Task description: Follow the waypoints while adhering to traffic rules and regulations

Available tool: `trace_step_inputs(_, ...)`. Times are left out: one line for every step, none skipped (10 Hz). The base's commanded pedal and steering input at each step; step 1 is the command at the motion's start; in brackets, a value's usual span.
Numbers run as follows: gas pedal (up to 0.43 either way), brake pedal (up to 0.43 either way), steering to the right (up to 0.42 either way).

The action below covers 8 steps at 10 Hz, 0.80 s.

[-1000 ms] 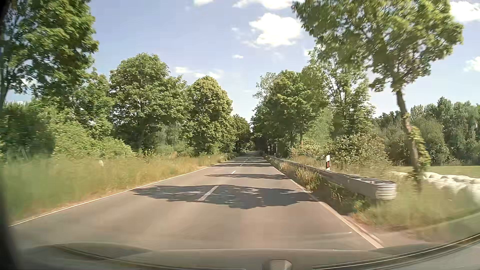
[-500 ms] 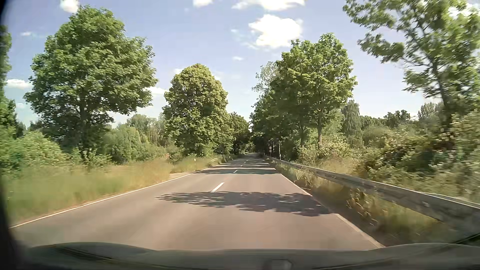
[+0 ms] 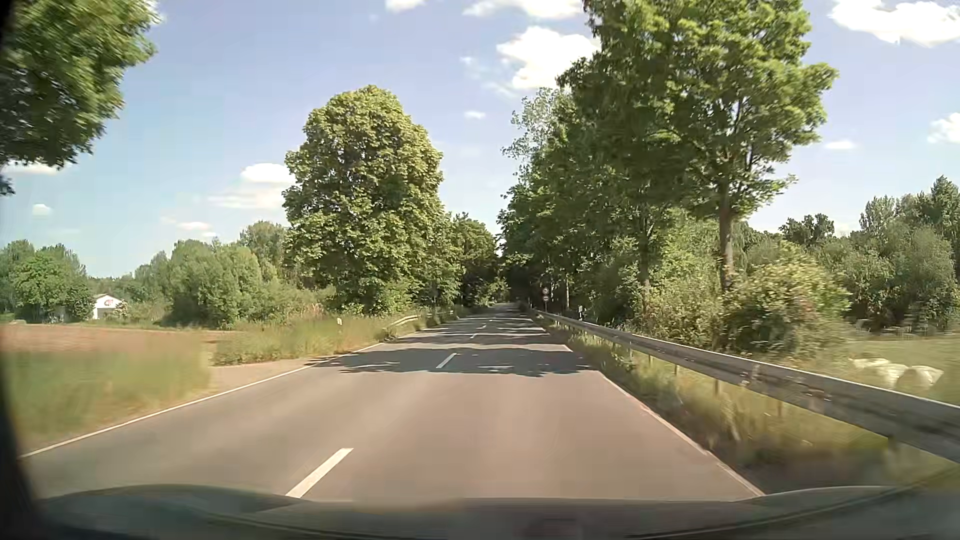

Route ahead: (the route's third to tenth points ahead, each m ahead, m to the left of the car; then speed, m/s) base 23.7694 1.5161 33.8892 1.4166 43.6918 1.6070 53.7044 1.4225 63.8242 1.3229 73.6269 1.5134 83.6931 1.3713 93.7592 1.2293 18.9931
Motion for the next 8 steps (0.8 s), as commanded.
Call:
trace_step_inputs(0.079,0.030,0.000)
trace_step_inputs(0.079,0.030,0.000)
trace_step_inputs(0.079,0.030,0.000)
trace_step_inputs(0.079,0.037,0.000)
trace_step_inputs(0.079,0.030,0.000)
trace_step_inputs(0.079,0.030,0.000)
trace_step_inputs(0.079,0.030,0.000)
trace_step_inputs(0.079,0.030,0.000)
